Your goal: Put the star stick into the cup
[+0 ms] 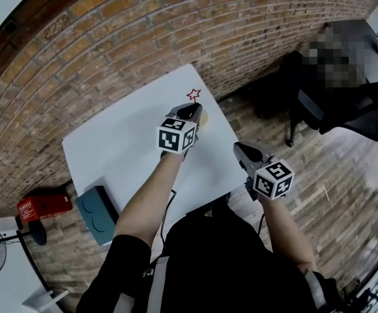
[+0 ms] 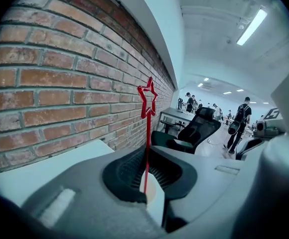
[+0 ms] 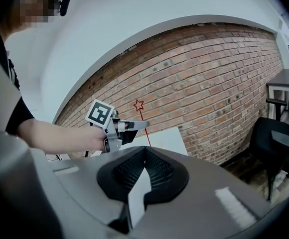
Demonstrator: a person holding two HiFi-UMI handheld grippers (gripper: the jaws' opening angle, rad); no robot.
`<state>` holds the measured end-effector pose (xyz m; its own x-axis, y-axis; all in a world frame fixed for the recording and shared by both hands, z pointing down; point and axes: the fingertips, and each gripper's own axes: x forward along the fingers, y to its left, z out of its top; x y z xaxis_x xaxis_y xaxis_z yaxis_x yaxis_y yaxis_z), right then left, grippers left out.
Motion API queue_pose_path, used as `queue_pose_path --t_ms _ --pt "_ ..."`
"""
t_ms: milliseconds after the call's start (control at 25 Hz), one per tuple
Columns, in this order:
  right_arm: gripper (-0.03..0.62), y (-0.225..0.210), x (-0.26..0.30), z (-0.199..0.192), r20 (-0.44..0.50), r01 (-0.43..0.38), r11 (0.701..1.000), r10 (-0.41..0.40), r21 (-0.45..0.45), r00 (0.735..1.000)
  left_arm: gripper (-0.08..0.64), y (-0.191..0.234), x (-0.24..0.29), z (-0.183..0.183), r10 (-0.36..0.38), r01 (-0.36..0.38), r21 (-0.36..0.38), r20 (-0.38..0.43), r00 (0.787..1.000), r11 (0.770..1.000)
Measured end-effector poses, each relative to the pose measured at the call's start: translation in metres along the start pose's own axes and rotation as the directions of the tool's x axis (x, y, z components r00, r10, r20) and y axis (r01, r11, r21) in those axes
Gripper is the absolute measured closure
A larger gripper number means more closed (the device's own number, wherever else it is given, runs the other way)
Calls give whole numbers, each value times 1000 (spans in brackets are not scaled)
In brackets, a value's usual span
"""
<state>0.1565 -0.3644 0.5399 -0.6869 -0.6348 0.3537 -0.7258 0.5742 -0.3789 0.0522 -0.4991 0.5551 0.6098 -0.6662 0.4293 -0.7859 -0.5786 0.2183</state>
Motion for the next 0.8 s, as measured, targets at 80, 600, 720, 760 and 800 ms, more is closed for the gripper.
queue_pose_path --t_ms 80,600,720,760,800 --pt "592 0 0 -1 -3 0 1000 0 4 1000 538 1 3 -3 -6 6 -10 -14 1000 1000" --pt "592 -5 -1 -10 -20 8 1000 -7 26 1000 537 4 20 -30 -13 12 -12 -101 995 1000" --pt "592 -7 -2 -14 -30 13 1000 -12 28 999 535 6 22 -31 -7 5 -30 -92 996 1000" --pt "592 -7 -3 -15 -33 15 999 -14 29 999 535 6 23 -31 -6 3 -33 -90 996 999" --pt "592 -8 -3 -16 -36 17 999 -16 29 999 533 6 24 -31 -6 3 -34 -88 996 999"
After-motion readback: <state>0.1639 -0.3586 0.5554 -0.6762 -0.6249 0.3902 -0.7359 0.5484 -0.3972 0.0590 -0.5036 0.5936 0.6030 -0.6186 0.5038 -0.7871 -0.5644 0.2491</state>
